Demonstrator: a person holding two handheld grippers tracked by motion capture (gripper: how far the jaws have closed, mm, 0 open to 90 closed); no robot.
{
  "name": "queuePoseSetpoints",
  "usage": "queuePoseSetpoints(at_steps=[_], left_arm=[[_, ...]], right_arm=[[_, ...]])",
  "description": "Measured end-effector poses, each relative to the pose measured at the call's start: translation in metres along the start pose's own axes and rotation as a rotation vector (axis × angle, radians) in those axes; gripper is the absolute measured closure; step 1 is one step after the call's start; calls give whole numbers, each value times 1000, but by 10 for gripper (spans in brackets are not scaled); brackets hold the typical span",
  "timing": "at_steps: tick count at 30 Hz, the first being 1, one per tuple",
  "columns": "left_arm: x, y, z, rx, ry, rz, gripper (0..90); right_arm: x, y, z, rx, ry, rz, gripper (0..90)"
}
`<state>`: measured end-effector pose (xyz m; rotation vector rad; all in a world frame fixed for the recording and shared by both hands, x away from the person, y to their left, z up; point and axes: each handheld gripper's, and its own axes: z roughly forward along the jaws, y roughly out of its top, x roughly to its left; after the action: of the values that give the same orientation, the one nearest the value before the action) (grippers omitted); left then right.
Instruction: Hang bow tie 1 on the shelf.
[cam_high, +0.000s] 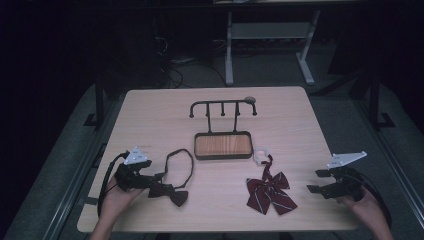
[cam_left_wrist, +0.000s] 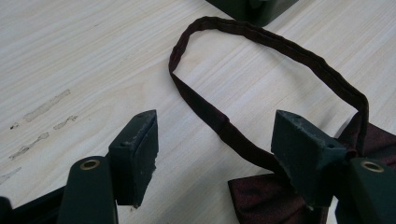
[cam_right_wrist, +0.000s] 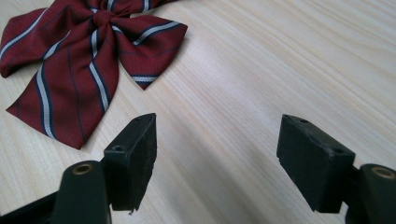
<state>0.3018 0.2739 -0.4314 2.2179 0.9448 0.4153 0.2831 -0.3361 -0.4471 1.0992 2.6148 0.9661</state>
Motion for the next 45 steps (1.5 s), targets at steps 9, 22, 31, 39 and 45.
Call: queuePoseSetpoints(at_steps=[9, 22, 31, 39, 45], left_arm=[[-2, 2, 1, 0, -7, 18, 323], [-3, 3, 1, -2, -4, 19, 316], [-4, 2, 1, -7, -6, 7, 314], [-3, 1, -1, -7, 5, 20, 311], [-2, 0, -2, -9, 7, 12, 310]], right_arm=[[6, 4, -4, -2, 1, 0, 282], [24, 31, -2, 31, 9, -47, 249], [32, 49, -1, 38, 24, -72, 218], [38, 63, 2, 46, 29, -110, 194], [44, 80, 7, 48, 44, -123, 190]])
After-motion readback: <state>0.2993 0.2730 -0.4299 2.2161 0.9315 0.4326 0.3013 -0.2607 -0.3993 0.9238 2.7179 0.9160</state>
